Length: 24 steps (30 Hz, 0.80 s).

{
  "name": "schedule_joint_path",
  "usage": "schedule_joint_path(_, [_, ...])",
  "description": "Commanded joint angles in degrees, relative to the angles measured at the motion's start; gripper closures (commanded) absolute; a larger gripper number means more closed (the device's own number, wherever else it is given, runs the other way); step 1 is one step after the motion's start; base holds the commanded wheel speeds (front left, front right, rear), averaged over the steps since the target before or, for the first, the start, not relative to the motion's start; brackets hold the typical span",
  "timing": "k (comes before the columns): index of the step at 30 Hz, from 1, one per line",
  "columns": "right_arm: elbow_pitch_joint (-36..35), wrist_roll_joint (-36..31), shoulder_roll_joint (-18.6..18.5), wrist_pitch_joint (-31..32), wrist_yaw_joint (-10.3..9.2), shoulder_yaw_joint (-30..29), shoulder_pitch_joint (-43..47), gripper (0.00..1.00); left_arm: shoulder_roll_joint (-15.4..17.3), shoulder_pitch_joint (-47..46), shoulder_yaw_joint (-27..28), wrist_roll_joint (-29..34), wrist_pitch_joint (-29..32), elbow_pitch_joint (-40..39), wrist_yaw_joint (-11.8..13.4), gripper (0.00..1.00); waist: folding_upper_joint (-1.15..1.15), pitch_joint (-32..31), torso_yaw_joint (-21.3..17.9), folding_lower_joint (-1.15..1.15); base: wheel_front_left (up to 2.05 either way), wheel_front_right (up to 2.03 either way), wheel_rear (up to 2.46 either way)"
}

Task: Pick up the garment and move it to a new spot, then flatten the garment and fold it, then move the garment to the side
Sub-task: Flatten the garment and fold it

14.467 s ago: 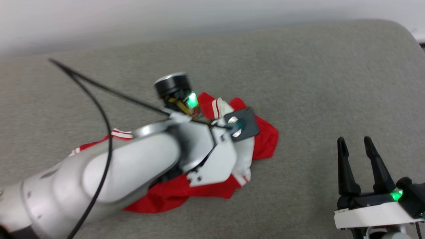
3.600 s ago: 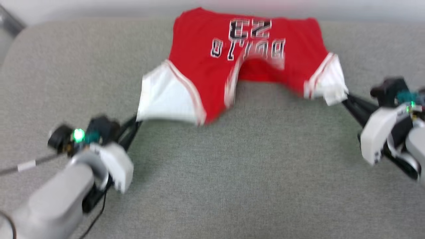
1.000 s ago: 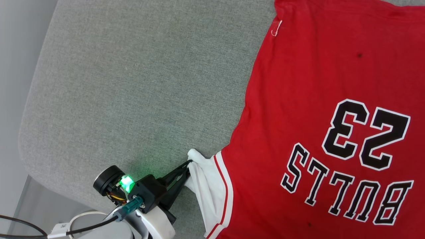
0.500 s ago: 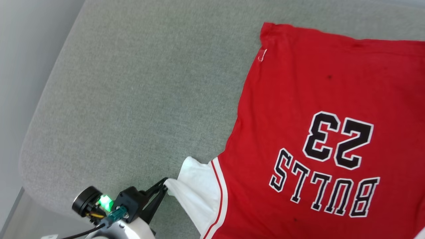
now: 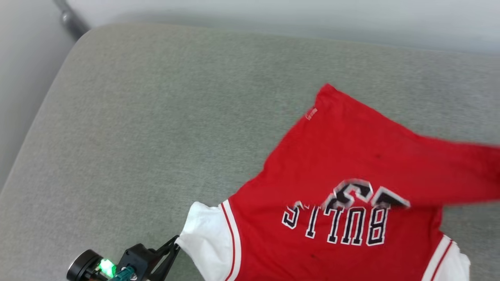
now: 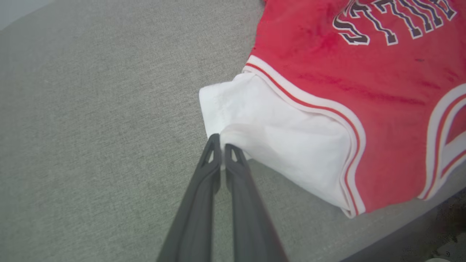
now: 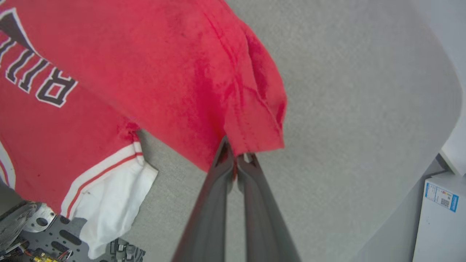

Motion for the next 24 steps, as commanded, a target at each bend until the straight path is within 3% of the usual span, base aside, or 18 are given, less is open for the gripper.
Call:
schedule_joint_path(1, [-0.4,1.0,-1.3,-1.0,-0.02,-0.8,4.9,1.0,0.4,1.1,0.2,-0.4,-0.3,-0.2,0.5,1.0,0.0,-1.4,-2.1,0.0,0.0,0.0,0.0])
schedule_joint_path(7, [1.8,4.1,-3.7,-7.0,-0.03,-3.6,25.1,1.0,1.8,2.2,0.6,-1.2,-0.7,-0.5,1.2,1.0,0.0,-2.0,-4.6,0.0,0.0,0.0,0.0])
schedule_joint_path(13, [4.6,5.1,0.7,-12.7,-0.03,-8.0,41.6,1.0,2.1,2.6,0.7,-1.4,-1.0,-0.4,1.2,1.0,0.0,-1.7,-5.9,0.0,0.0,0.0,0.0])
schedule_joint_path(19, [4.7,3.1,5.1,-14.7,-0.03,-12.2,47.2,1.0,2.1,1.8,0.8,-1.3,-0.7,-0.2,1.0,1.0,0.0,-1.3,-6.3,0.0,0.0,0.0,0.0])
schedule_joint_path(20, [4.4,2.6,5.7,-14.9,-0.03,-13.3,47.3,0.76,2.1,1.8,0.8,-1.4,-0.7,-0.1,0.9,1.0,0.0,-1.4,-6.4,0.0,0.0,0.0,0.0])
schedule_joint_path(21, [4.0,1.9,6.2,-15.5,-0.03,-14.8,47.1,0.07,2.2,1.8,0.8,-1.5,-0.7,-0.1,1.0,1.0,0.0,-1.4,-6.4,0.0,0.0,0.0,0.0])
schedule_joint_path(22, [3.5,1.5,6.7,-15.7,-0.03,-16.4,46.6,0.0,2.3,1.9,0.7,-1.5,-0.7,-0.1,0.9,1.0,0.0,-1.6,-6.4,0.0,0.0,0.0,0.0])
schedule_joint_path(24, [2.0,0.5,7.2,-16.2,-0.02,-20.1,45.3,0.0,2.4,1.9,0.6,-1.6,-0.6,0.0,0.9,1.0,0.0,-1.8,-6.3,0.0,0.0,0.0,0.0])
